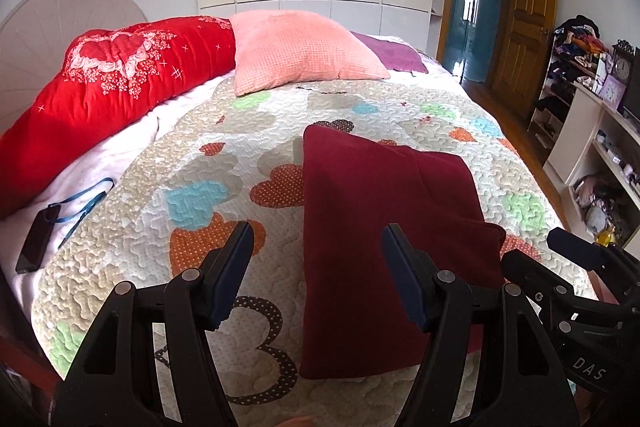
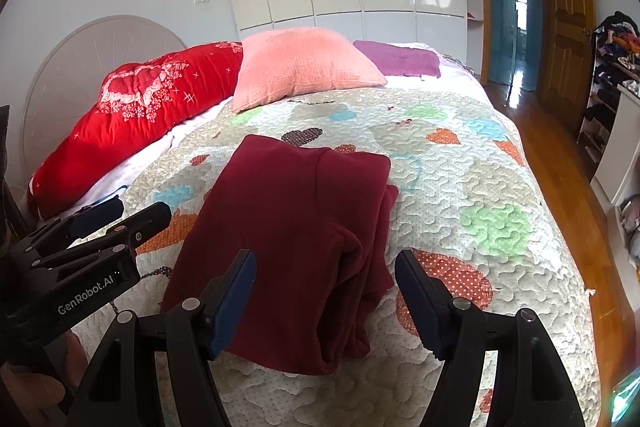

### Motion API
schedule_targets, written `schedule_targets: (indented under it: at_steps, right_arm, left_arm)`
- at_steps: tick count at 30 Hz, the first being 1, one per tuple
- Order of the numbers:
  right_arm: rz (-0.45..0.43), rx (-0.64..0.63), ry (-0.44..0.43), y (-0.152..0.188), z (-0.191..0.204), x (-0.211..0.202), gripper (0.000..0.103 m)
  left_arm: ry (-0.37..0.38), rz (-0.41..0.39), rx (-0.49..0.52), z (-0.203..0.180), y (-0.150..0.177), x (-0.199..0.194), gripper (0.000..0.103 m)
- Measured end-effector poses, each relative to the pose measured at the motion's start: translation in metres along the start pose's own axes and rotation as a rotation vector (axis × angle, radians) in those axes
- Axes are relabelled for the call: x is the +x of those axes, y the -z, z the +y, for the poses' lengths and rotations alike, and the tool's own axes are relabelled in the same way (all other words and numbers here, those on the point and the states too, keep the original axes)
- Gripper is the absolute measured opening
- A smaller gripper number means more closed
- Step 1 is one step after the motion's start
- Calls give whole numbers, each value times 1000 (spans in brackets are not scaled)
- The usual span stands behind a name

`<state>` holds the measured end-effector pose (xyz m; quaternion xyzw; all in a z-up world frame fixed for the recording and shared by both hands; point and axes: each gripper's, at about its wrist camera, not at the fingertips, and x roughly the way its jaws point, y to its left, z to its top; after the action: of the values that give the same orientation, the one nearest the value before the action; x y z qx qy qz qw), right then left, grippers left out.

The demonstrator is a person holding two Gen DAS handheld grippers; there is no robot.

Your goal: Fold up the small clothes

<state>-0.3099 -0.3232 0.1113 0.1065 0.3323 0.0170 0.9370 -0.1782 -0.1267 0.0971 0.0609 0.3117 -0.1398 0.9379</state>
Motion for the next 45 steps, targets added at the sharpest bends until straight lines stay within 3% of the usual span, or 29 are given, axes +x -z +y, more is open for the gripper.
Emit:
schedule_targets:
  at_steps: [45]
  right_arm:
    - [59,-7,-25,0,1,25,70]
  left_arm:
    - [-2,-1,30,-5,5,11,67]
